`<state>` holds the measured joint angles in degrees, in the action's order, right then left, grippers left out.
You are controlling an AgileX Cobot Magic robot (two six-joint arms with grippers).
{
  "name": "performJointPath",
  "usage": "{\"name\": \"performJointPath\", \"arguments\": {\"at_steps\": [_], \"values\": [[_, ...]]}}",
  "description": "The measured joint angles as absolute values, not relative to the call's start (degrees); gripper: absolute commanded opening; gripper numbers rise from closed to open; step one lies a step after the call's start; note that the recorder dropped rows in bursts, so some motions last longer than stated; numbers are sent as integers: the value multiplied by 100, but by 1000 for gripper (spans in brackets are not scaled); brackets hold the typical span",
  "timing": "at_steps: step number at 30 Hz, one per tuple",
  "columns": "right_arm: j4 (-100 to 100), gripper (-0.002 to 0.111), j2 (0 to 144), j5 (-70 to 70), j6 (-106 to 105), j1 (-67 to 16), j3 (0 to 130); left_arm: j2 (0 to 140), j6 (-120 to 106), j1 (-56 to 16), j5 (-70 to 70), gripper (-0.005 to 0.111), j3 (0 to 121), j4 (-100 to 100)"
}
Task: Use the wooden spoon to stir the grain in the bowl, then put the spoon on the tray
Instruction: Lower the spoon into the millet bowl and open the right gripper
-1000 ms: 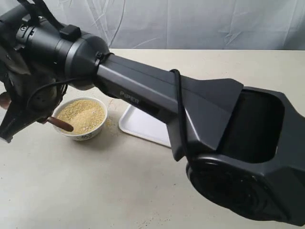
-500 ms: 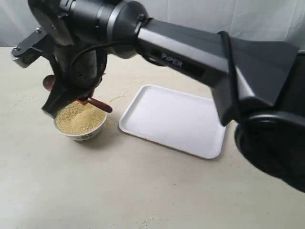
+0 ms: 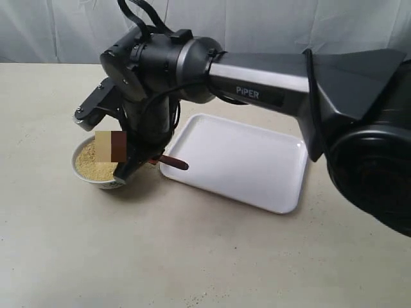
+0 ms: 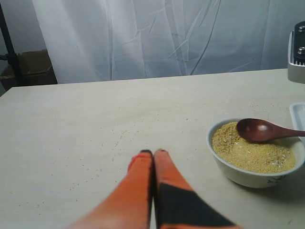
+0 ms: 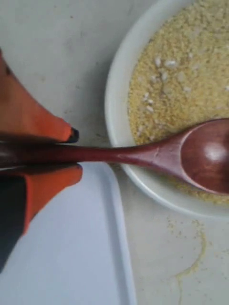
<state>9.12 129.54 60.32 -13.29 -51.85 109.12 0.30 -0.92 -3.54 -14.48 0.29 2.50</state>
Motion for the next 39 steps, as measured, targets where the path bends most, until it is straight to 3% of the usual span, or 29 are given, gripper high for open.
{"name": "performJointPath", "arguments": {"at_steps": [9,26,39], "values": [[817,1,12978,5363,-1329,-5193,10912,30,-92,-354,-1448,0,29,250],[716,1,12978,5425,-1411,-5206,10912,30,-92,-354,-1448,0,29,250],[974,1,12978,5443,-2982,-5206,10912,30,-92,-354,-1448,0,29,250]]}}
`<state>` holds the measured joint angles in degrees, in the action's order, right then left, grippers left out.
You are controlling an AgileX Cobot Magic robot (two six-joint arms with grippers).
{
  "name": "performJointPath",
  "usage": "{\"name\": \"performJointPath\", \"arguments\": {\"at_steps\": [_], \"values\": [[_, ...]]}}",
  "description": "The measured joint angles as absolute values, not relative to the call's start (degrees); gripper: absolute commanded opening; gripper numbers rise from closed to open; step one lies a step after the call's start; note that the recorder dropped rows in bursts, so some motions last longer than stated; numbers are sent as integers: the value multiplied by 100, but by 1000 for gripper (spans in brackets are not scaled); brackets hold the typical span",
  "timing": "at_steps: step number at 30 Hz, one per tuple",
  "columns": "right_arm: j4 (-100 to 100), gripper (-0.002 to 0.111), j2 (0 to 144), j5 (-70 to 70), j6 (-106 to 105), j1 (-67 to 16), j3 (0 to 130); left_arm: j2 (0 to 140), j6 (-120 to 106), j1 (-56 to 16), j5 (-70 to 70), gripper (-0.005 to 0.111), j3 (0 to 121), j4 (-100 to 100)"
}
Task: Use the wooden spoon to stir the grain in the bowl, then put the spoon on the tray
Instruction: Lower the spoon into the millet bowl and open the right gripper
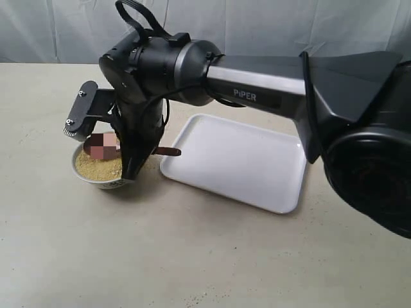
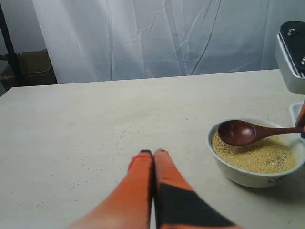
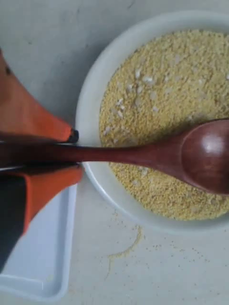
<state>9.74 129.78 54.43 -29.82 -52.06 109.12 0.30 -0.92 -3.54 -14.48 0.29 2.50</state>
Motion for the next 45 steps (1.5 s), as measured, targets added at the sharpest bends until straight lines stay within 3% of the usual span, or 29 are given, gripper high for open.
{"name": "performJointPath", "arguments": {"at_steps": [28,36,45], "values": [[1142,1,12978,5250,-3539,-5217,10912,30,-92,-354,-1448,0,29,241],[1131,30,12988,5192,-3553,-5217,10912,30,-92,-354,-1448,0,29,241],[1152,30,13129,5192,-3565,-5217,10912,30,-92,-354,-1448,0,29,241]]}}
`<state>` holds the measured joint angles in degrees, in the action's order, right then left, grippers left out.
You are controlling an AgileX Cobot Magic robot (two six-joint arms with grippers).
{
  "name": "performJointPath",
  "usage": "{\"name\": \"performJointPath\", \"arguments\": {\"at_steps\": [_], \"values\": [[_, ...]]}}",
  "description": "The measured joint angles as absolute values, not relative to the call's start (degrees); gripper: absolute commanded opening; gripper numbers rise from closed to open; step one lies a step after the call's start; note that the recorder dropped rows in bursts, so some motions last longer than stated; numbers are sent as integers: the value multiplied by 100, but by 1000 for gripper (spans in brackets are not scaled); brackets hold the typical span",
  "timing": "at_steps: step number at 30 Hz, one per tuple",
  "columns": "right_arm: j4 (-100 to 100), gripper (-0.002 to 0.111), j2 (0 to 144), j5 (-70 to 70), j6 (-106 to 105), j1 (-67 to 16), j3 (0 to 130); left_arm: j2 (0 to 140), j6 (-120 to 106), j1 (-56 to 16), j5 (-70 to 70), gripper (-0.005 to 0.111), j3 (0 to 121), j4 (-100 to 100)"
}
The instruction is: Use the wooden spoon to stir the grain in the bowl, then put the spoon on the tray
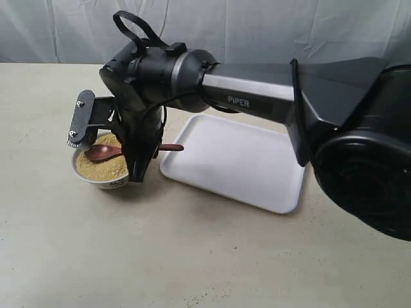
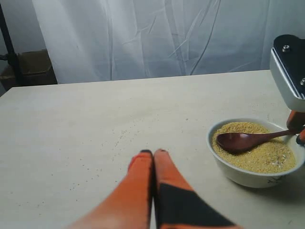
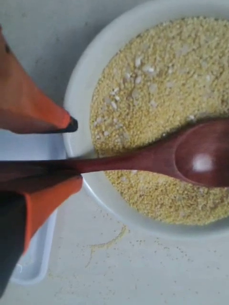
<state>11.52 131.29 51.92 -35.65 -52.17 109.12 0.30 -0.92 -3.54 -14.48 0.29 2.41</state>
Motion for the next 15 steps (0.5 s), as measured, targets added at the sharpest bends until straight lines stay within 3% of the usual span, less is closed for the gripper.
{"name": "performJointPath", "arguments": {"at_steps": [15], "values": [[1034,29,12176,5119,-1942,-5217,10912,30,-92,-354,-1448,0,29,241]]}}
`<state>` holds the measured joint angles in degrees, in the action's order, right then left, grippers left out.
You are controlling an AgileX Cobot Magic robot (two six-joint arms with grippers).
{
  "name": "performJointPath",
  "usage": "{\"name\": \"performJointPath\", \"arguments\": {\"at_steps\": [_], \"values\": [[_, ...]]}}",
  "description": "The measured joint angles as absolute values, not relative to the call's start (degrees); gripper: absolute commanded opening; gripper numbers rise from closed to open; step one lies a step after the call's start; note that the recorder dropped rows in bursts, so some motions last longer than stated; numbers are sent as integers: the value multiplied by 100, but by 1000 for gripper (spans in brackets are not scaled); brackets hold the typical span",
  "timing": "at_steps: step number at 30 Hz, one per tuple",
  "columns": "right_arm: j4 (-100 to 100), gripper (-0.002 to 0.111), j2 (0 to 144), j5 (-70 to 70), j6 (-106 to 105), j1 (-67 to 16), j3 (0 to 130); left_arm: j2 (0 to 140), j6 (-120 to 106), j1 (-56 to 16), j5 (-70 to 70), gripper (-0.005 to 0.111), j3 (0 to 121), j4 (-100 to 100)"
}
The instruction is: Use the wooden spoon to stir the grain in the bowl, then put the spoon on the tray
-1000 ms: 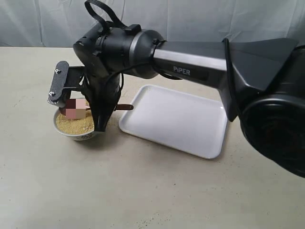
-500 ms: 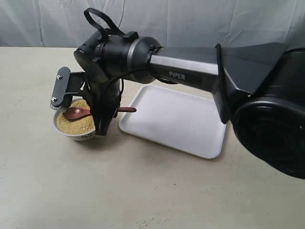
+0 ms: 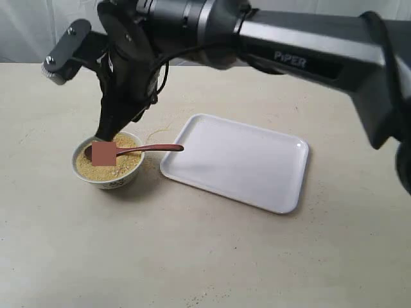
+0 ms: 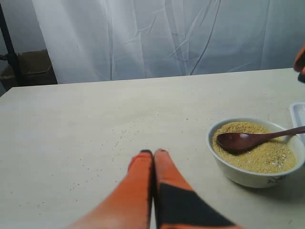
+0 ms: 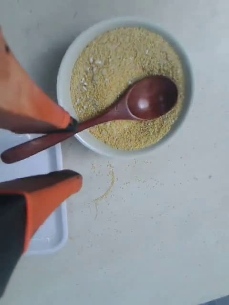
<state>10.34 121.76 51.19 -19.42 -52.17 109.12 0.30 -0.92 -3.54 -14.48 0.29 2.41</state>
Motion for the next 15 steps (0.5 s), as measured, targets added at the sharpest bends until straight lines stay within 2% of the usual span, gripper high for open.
{"name": "performJointPath", "arguments": {"at_steps": [2,6,9,15], "values": [[1003,25,11989,5223,-1522,-5217,10912,30,-92,-354,-1448,0,29,241],[827,-1,11714,5393,-802,-5217,10894,30,-92,-354,-1448,0,29,241],[411,-1,11446,4877,-357,-5224,10642,30,-92,-354,-1448,0,29,241],[-73,-1,10781,2383,0,-5558,9339,30,-92,-354,-1448,0,29,241]]}}
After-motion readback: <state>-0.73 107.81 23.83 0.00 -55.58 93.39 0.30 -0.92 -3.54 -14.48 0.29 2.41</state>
